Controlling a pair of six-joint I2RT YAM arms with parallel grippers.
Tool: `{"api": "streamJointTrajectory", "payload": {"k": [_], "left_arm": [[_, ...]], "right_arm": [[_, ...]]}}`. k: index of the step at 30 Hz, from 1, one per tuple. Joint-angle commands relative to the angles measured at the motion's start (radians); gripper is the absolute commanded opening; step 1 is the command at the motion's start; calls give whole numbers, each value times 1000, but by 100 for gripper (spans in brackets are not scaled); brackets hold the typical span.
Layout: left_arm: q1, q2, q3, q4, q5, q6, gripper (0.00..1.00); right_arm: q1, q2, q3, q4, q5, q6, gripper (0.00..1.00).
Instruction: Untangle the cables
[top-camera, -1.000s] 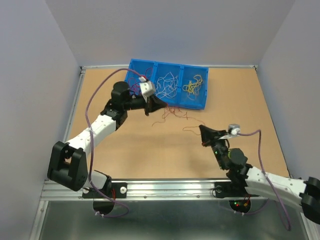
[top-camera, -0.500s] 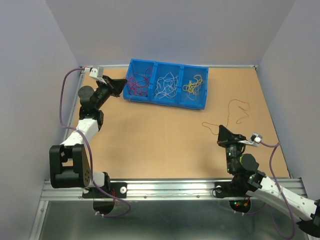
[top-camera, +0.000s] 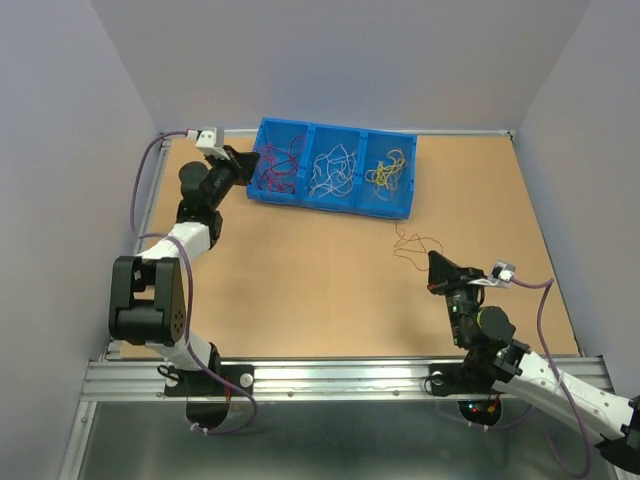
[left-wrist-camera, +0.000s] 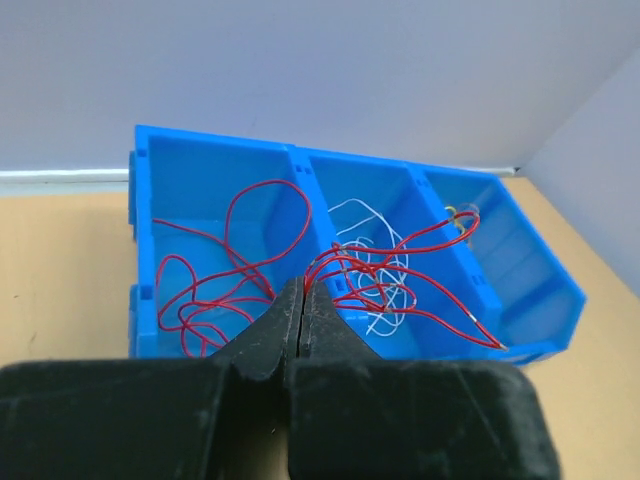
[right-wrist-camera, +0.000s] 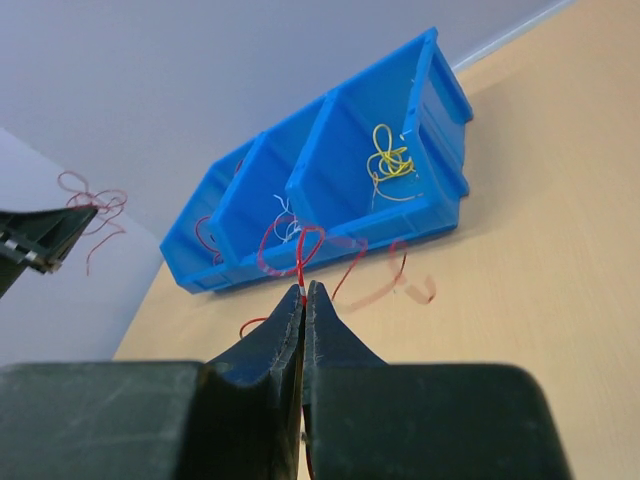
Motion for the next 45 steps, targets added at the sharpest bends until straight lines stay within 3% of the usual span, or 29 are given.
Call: {"api": "streamJointTrajectory", "payload": {"k": [1,3,4,6,7,9,10,11,17,27,30,32,34,37,43,45], "left_arm": [[-112,79,178,-14,-179,186,0],[-117,151,290,-122,-195,188,0],[-117,243,433,-182,-195,197,0],[-117,341,598,-422,-163,240,16],[-119,412,702,-492,-152,272,27],[-122,438,714,-545,-163,275,46],[-122,426,680,-539,-208,278,88],[-128,414,662,-522,-242,286,99],[-134,169,403,-355,-308,361,99],[-277,-296,-71,44,-327,487,99],[-277,-380,-212,215,-247,481,99],[-286,-428,-277,281,-114,467,99],[-307,-425,-268,271,88,482,98],[-407,-395,-222,116,230,596,97],[-621,-335,-194,-146,222,888,96],[-689,-312,-181,-203,192,919,96]], "right_arm": [[3,18,-94,53,-39,-12,1],[3,23,-93,65,-52,-17,1],[3,23,-93,66,-58,-20,1],[3,27,-91,68,-65,-23,1],[3,27,-93,62,-76,-29,1],[3,24,-91,57,-96,-32,1],[3,21,-93,59,-102,-32,1],[3,20,-94,57,-107,-32,1],[3,23,-90,57,-154,-48,1],[3,104,-65,79,-272,-78,1],[3,153,-62,106,-387,-116,1],[3,187,-62,129,-438,-132,1],[3,240,-62,166,-498,-141,1],[3,314,-30,227,-579,-158,1],[3,414,-19,306,-668,-183,1],[3,431,-25,324,-677,-186,1]]}}
